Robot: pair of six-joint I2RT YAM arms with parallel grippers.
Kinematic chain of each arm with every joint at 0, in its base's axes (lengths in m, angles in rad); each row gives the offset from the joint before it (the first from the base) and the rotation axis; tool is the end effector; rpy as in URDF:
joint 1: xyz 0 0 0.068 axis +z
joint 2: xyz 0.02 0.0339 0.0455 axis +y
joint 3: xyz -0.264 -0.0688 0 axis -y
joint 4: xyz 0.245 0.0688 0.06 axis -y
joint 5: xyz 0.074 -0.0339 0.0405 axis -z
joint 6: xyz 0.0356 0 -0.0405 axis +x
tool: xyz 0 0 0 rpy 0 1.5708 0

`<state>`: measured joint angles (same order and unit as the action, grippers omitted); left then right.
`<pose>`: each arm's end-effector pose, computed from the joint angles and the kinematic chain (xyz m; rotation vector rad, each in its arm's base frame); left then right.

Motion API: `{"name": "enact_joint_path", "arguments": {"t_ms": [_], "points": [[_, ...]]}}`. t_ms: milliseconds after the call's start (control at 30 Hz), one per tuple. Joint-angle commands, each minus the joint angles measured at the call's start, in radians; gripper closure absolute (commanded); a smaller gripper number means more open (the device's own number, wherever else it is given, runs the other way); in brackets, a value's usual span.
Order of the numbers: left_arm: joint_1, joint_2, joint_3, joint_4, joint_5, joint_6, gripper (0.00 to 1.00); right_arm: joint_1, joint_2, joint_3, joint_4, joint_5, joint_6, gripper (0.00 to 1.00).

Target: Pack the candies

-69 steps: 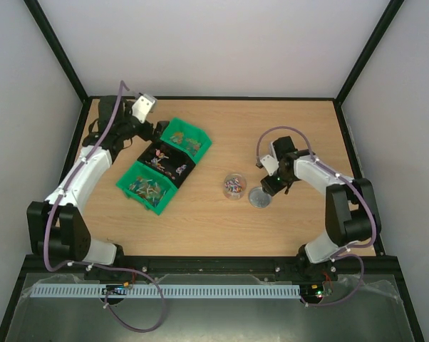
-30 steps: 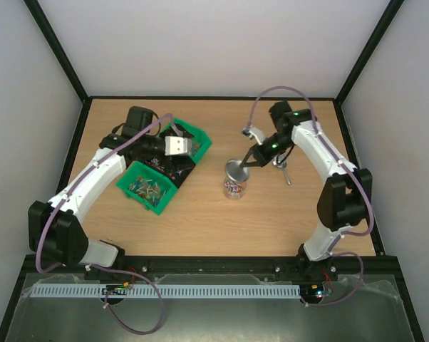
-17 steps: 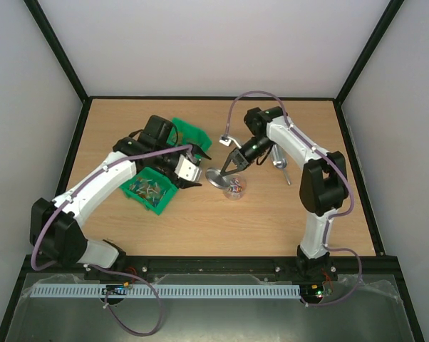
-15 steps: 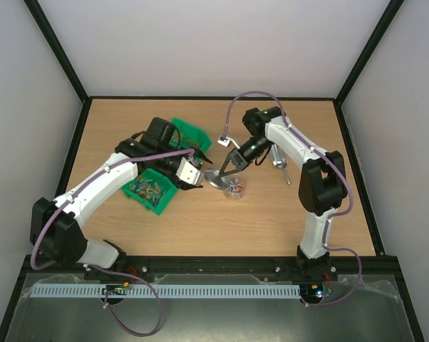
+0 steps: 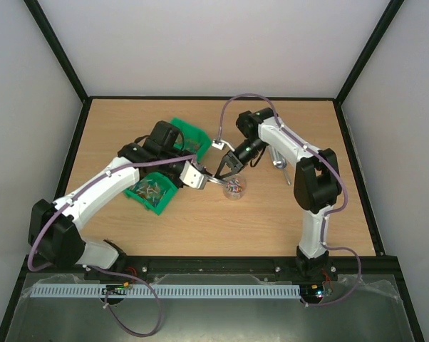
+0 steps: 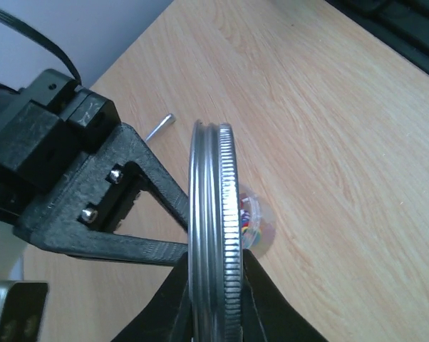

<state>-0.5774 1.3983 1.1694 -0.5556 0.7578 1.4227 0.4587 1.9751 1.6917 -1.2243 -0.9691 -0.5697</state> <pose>0.2360 -0.1829 0.3059 1.9619 0.8459 -0.4068 0.3293 0.1954 0.2514 -1.3606 2.3179 1.4078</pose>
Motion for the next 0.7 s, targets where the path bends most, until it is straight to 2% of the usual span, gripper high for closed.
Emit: {"name": "enact_joint_path", "arguments": {"t_ms": [0, 67, 167, 300, 467, 667], "points": [[0.004, -0.021, -0.009, 0.026, 0.043, -0.105, 0.92, -0.003, -0.015, 0.028, -0.041, 0.007, -0.012, 0.9], [0.008, -0.026, -0.016, 0.053, 0.053, -0.178, 0.93, -0.029, -0.032, 0.031, -0.015, 0.026, 0.002, 0.81], [0.036, -0.025, -0.022, 0.112, 0.08, -0.326, 0.93, -0.105, -0.094, 0.006, 0.071, 0.065, 0.037, 0.58], [0.083, 0.018, 0.024, 0.127, 0.141, -0.491, 0.93, -0.222, -0.234, -0.075, 0.238, 0.093, 0.06, 0.39], [0.118, 0.098, 0.094, 0.134, 0.233, -0.672, 0.92, -0.225, -0.413, -0.228, 0.384, 0.074, 0.001, 0.32], [0.142, 0.184, 0.174, 0.072, 0.322, -0.741, 0.91, -0.132, -0.557, -0.369, 0.579, 0.147, 0.034, 0.4]]}}
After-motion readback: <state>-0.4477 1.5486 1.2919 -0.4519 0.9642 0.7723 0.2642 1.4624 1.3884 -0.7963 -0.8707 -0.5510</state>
